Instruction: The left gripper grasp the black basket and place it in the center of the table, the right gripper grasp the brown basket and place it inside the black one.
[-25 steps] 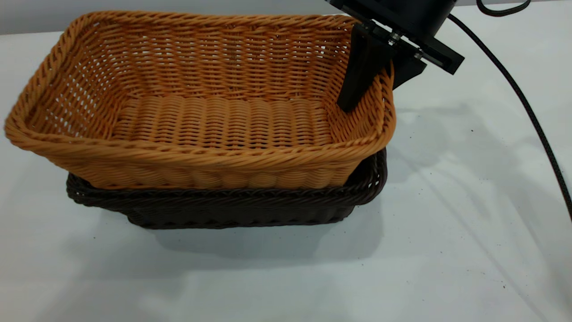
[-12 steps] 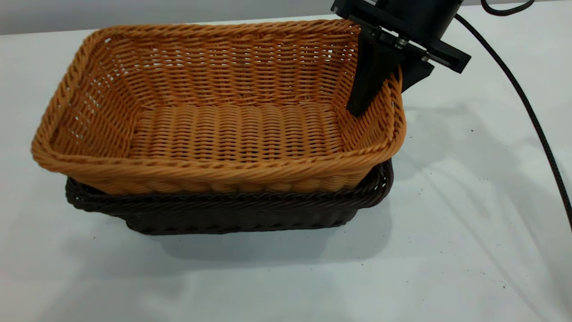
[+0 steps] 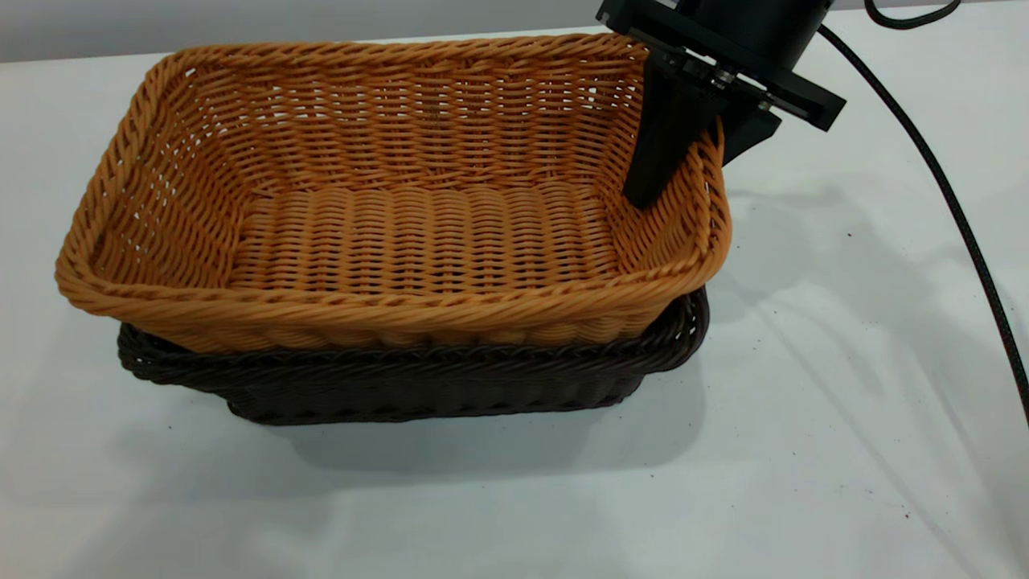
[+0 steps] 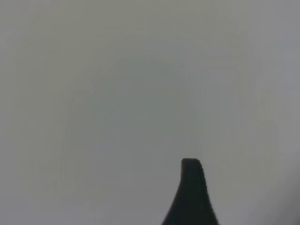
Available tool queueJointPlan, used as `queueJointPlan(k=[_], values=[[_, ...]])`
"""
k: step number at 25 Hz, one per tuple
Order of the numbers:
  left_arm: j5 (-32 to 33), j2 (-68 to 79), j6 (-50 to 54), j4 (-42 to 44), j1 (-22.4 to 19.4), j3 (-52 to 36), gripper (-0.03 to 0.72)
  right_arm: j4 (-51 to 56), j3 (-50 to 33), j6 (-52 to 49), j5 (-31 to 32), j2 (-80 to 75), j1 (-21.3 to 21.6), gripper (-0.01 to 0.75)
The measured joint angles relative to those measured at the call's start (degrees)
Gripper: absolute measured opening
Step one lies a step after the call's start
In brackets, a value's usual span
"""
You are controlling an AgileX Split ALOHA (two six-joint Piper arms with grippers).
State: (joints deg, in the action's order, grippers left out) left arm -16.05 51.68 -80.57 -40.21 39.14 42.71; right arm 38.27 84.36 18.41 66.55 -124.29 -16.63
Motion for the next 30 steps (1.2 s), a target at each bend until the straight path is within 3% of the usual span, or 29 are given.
queueJointPlan(k=[7, 10, 22, 30], values=[[-0.01, 0.00, 0.00, 0.00, 0.00, 0.00, 0.489, 1.95, 0.00, 0.16, 0.48, 0.12, 0.00, 0.435], [-0.01, 0.00, 0.00, 0.00, 0.00, 0.00, 0.489, -0.01, 0.00, -0.50, 0.84, 1.21, 0.00, 0.479], [-0.01, 0.00, 0.00, 0.00, -0.05, 0.00, 0.489, -14.87, 0.00, -7.24, 2.63, 14.95, 0.00, 0.486], [5.05, -1.29, -6.46, -10.40, -0.05, 0.00, 0.457, -27.35, 0.00, -11.72, 2.60, 29.63, 0.00, 0.392]])
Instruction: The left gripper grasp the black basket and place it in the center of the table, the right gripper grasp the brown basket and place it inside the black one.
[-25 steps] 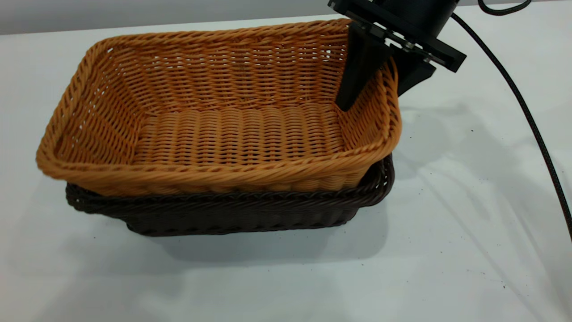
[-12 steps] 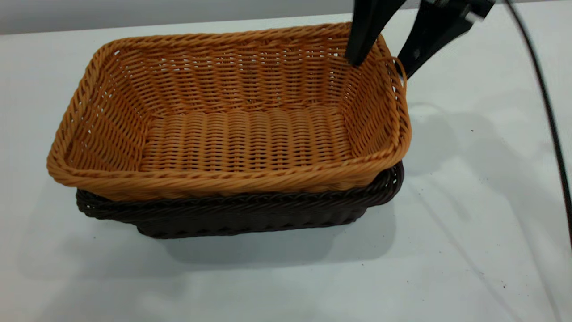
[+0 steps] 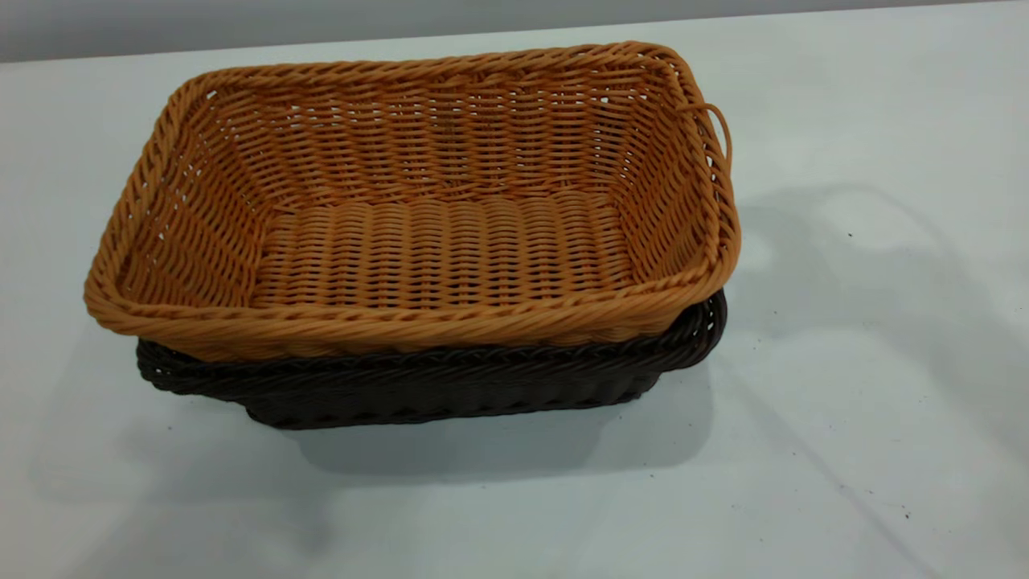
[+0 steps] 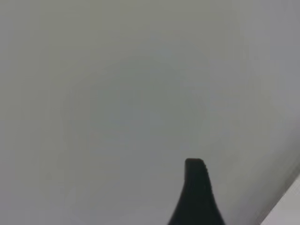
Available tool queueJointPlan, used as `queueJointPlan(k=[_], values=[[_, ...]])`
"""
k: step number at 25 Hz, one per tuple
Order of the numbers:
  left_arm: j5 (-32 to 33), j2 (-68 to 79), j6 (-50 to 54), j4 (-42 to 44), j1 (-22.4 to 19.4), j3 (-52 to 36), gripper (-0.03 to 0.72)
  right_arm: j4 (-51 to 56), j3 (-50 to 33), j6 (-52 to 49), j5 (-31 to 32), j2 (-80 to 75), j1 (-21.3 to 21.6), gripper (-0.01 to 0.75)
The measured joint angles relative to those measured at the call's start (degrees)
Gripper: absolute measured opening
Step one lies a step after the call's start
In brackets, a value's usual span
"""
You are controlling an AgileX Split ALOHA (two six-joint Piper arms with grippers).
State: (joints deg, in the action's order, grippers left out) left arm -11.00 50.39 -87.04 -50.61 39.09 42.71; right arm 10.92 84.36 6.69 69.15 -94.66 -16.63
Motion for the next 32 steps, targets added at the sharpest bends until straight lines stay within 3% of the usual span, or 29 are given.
queueJointPlan(k=[9, 16, 29, 32], values=[[-1.75, -6.05, -2.98, -24.74, 0.00, 0.00, 0.363, -9.72, 0.00, -1.52, 0.36, 20.16, 0.00, 0.337], [-9.00, -7.38, -2.88, -44.30, 0.00, -0.10, 0.289, -17.79, 0.00, -3.05, 1.22, 35.92, 0.00, 0.253], [-8.45, -7.32, -2.88, -46.54, 0.00, -0.10, 0.278, -20.04, -1.37, -3.73, 0.95, 60.86, 0.05, 0.032], [-8.66, -7.32, -2.88, -46.36, 0.00, -0.10, 0.264, -19.20, -4.21, -4.02, 0.95, 65.20, 0.05, 0.011]])
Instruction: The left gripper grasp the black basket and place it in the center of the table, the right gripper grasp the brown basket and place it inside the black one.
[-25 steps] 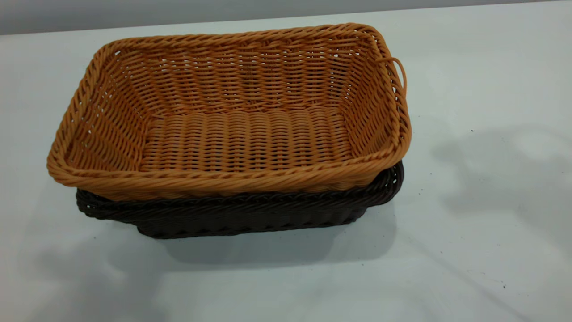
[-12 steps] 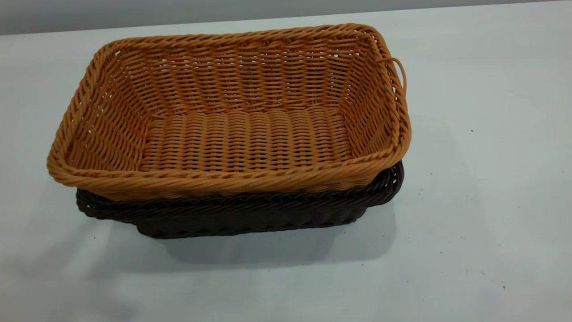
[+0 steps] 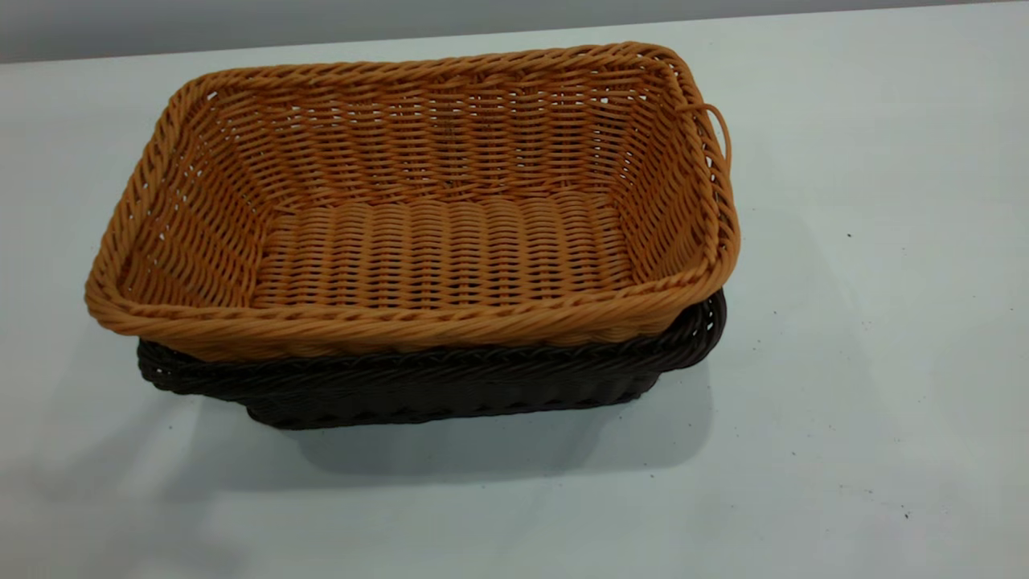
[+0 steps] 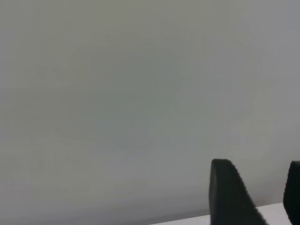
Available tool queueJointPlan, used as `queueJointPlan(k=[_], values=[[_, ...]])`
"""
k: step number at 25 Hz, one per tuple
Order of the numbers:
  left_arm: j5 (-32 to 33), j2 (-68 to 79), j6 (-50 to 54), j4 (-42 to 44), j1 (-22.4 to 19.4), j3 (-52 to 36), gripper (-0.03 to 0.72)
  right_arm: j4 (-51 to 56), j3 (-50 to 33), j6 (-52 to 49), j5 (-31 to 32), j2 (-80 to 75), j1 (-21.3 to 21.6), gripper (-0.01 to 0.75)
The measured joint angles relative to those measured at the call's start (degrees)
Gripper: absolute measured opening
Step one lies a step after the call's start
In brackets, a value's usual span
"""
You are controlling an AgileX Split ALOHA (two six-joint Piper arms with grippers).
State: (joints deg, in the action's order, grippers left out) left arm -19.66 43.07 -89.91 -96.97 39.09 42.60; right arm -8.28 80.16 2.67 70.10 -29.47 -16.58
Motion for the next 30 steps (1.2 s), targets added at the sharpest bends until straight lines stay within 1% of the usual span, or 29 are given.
queueJointPlan(k=[3, 6, 8, 13, 17, 21, 23, 28, 30], values=[[-0.98, 0.04, 0.00, 0.00, 0.00, 0.00, 0.246, 1.01, -4.45, -0.05, 0.00, 4.12, 0.39, 0.008], [-0.98, 0.04, 0.00, 0.00, 0.00, 0.00, 0.233, 0.93, -9.77, 0.43, 0.00, 8.34, 2.54, 0.006], [-0.98, 0.04, 0.00, 0.00, 0.00, 0.00, 0.231, 1.20, -13.59, 1.83, -0.05, 11.00, 4.64, 0.006], [-0.60, 0.04, 0.00, 0.00, 0.00, 0.00, 0.229, 5.64, -23.77, 5.07, -0.16, 17.51, 11.59, 0.005], [-0.46, 0.04, 0.00, -0.38, 0.00, 0.00, 0.229, 10.50, -31.20, 5.22, -4.42, 22.16, 16.65, 0.005], [-0.46, 0.04, -0.05, -1.96, 0.00, -0.06, 0.229, 14.19, -37.96, 5.07, -5.30, 25.75, 20.72, 0.005], [-0.46, 0.04, -0.05, -2.10, 0.00, -0.30, 0.229, 14.25, -40.91, 4.57, -5.84, 27.31, 21.39, 0.005], [-0.57, 0.04, -0.05, -1.75, 0.00, -2.21, 0.229, 13.53, -47.74, 2.61, -9.00, 29.53, 21.34, 0.005], [-0.75, 0.04, -0.05, -1.71, 0.00, -3.00, 0.229, 13.53, -49.87, 1.88, -9.10, 29.53, 21.34, 0.005]])
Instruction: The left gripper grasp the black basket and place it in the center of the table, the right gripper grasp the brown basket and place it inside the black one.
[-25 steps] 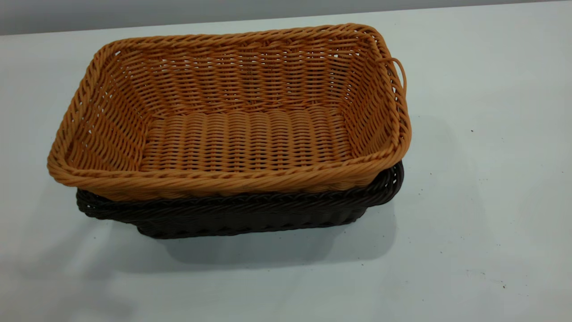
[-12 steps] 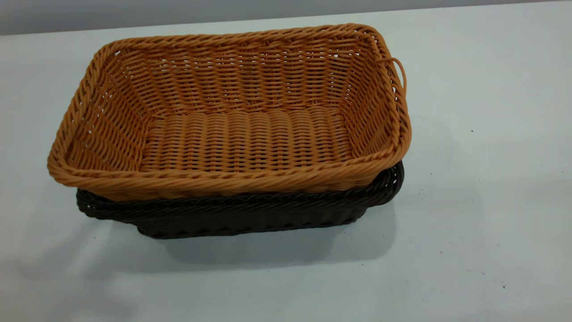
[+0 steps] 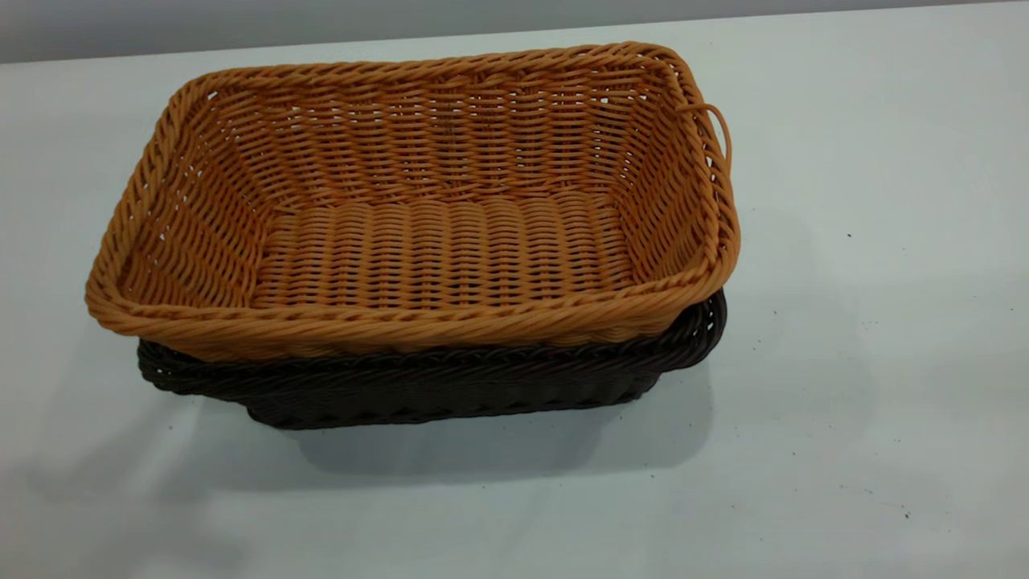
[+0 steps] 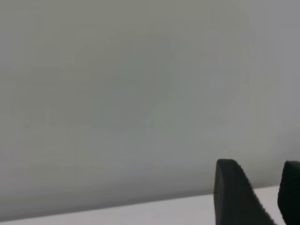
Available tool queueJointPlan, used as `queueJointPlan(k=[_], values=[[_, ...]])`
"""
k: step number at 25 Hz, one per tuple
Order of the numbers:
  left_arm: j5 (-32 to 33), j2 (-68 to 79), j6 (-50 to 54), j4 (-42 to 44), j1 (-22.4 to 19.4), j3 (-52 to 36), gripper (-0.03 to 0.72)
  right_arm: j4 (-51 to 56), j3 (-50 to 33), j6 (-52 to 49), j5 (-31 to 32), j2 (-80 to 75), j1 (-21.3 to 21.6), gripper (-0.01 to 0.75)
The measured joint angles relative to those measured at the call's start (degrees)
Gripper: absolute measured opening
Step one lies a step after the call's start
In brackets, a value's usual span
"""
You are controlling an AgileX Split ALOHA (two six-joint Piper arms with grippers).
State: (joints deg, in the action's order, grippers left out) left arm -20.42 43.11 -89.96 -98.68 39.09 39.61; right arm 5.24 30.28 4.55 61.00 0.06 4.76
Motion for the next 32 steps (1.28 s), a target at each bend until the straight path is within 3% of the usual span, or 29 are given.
queueJointPlan(k=[12, 24, 28, 32], values=[[0.15, -0.05, 0.00, -0.98, 0.00, -0.35, 0.216, 0.14, -2.51, 0.33, -0.62, -0.06, 0.00, 0.005], [12.12, -2.71, 0.00, -0.64, 0.00, -0.35, 0.069, 0.26, -2.46, 0.33, -0.47, -0.06, 0.00, 0.005], [11.66, -6.07, 0.00, -0.64, 0.00, -0.35, 0.012, 0.26, -2.46, 0.33, -0.47, -0.06, 0.00, 0.005], [8.90, -8.76, 0.00, 2.51, 0.00, -0.35, 0.001, 0.26, -2.46, 0.33, -0.47, -0.06, 0.00, 0.005]])
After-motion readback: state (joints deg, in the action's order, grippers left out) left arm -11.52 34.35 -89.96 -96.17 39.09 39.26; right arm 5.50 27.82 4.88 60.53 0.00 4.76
